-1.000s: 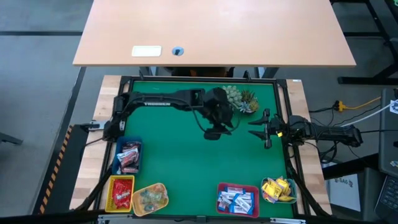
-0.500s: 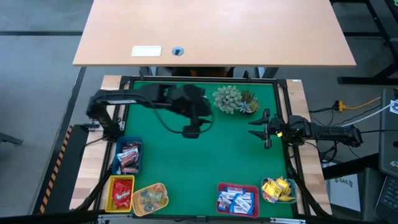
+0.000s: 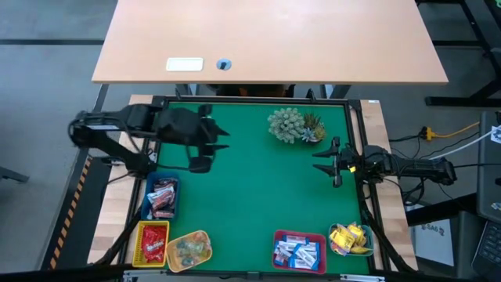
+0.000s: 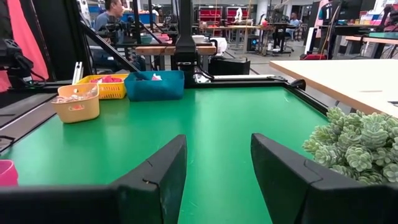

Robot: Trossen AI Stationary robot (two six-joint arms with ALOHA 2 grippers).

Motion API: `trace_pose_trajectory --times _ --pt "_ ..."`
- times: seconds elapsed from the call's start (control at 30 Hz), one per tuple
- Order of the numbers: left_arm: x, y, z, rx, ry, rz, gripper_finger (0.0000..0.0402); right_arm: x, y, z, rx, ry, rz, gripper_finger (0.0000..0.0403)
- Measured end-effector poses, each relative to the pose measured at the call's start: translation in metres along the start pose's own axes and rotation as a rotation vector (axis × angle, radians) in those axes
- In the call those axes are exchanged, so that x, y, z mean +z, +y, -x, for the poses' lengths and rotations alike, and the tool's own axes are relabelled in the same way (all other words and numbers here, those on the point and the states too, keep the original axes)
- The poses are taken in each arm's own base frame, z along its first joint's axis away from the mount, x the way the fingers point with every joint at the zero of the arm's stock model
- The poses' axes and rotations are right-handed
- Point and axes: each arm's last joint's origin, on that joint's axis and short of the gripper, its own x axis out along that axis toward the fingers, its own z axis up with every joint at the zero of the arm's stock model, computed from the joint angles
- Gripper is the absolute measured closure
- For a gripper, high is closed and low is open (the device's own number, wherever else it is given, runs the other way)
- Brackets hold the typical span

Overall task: Sort candy
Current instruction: Return to Home Position

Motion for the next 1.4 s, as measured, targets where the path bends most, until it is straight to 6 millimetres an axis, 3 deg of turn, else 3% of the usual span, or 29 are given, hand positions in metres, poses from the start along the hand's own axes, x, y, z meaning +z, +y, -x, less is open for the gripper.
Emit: trace_pose_trajectory --times 0.17,0.37,0.57,0.73,0.87,1.03,1.4 --pt "-0.052 -0.006 -0.002 0.022 -0.096 0.032 0.0262 0.0 0.0 0.0 0.0 0.0 0.0 0.0223" --pt "-0.115 -0.018 -0.03 0.058 -0.215 -0.017 0.0262 0.0 0.0 0.0 0.0 0.0 0.0 0.0223" --pt "-0.177 -0.019 -0.059 0.111 -0.376 0.054 0.0262 0.0 0.0 0.0 0.0 0.0 0.0 0.0223" --pt "-0.22 -0.014 -0.076 0.127 -0.506 0.113 0.0262 0.0 0.0 0.0 0.0 0.0 0.0 0.0223" --pt "-0.248 -0.014 -0.085 0.081 -0.475 0.186 0.0262 0.0 0.0 0.0 0.0 0.0 0.0 0.0223" --pt "-0.267 -0.019 -0.09 -0.031 -0.436 0.201 0.0262 0.0 0.0 0.0 0.0 0.0 0.0 0.0223" --pt "-0.27 -0.021 -0.091 -0.033 -0.418 0.143 0.0262 0.0 0.0 0.0 0.0 0.0 0.0 0.0223"
